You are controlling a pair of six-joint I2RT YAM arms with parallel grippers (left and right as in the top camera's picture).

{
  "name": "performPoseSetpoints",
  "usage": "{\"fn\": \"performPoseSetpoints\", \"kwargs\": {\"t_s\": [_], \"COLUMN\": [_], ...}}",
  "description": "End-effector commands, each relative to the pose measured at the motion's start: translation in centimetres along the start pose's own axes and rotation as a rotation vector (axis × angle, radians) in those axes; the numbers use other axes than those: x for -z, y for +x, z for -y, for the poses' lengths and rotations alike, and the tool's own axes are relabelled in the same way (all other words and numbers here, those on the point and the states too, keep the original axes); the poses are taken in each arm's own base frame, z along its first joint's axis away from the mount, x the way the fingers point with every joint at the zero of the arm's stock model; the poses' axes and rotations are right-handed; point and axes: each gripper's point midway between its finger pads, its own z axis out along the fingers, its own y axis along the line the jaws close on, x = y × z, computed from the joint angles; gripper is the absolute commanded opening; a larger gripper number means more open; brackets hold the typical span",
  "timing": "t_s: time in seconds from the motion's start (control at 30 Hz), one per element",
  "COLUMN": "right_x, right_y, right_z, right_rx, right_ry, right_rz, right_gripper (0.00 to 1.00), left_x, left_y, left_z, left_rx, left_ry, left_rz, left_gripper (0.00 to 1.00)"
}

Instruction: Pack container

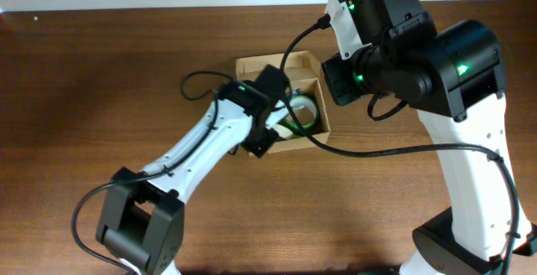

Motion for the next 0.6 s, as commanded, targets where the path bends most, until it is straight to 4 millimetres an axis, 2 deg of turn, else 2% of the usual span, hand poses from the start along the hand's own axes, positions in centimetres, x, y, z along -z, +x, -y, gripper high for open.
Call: {"fn": "performPoseSetpoints", "kwargs": {"t_s": [0.0, 0.1, 0.3, 0.43, 0.57], "right_x": [0.9, 0.9, 0.9, 0.9, 0.9], "right_y": [0.2, 0.2, 0.1, 0.1, 0.1], "right_z": [0.3, 0.3, 0.5, 0.6, 0.6], "right_rx": [0.008, 0.011, 0.015, 0.014, 0.014], "right_ry": [0.015, 0.015, 0.027, 0.033, 0.034], "right_rz": [0.016, 0.016, 0.016, 0.017, 0.017], "right_gripper": [0.05, 0.05, 0.05, 0.05, 0.05], "left_x": [0.7, 0.7, 0.7, 0.7, 1.4], "left_y": [0.9, 1.3, 1.3, 0.7, -0.6], "left_z": [-2.2, -2.9, -3.0, -2.9, -3.0], "left_rx": [0.034, 0.048, 0.048, 0.046, 0.047], "left_ry": [-0.026, -0.026, -0.026, -0.026, -0.035], "left_rz": [0.001, -0.012, -0.009, 0.012, 0.078], "left_gripper": [0.02, 0.02, 0.02, 0.01, 0.02]}}
